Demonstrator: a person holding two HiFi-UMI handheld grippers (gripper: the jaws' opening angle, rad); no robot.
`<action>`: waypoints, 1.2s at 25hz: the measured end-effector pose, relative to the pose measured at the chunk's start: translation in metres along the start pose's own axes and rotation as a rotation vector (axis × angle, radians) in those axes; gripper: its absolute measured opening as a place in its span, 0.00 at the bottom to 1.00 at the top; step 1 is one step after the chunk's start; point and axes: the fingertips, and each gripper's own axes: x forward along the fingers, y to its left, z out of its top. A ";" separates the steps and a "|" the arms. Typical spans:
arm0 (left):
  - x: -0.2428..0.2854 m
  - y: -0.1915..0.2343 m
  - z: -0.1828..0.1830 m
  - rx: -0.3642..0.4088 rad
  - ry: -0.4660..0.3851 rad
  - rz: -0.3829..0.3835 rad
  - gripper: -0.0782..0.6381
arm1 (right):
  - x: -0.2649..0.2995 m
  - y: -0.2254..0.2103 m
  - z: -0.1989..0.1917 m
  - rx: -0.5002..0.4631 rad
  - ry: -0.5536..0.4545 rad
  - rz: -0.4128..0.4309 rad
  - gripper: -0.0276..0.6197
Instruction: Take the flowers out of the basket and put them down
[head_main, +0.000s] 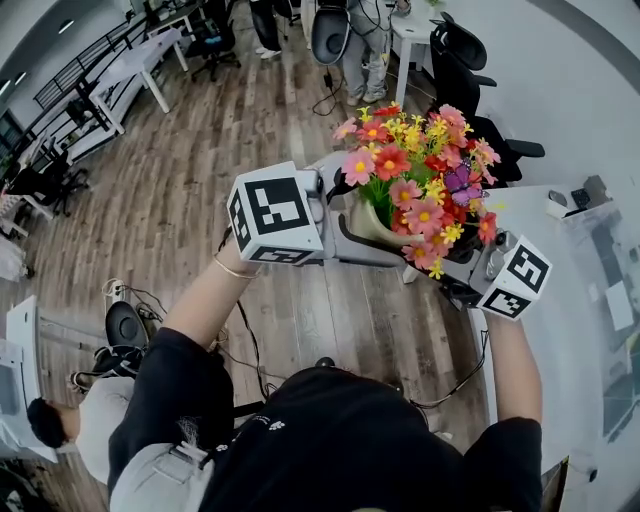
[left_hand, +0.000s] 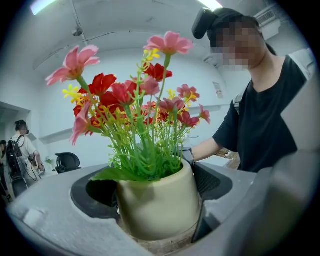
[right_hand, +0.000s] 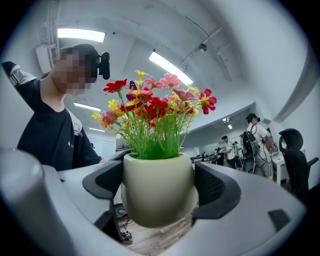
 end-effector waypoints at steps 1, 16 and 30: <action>0.000 0.002 -0.002 0.001 -0.001 -0.003 0.77 | 0.000 -0.002 -0.001 0.000 -0.002 -0.004 0.75; -0.022 0.029 -0.025 0.001 -0.034 -0.081 0.77 | 0.032 -0.022 -0.017 -0.003 0.008 -0.086 0.75; -0.019 0.041 -0.022 -0.011 -0.059 -0.110 0.77 | 0.033 -0.033 -0.012 0.002 0.031 -0.119 0.75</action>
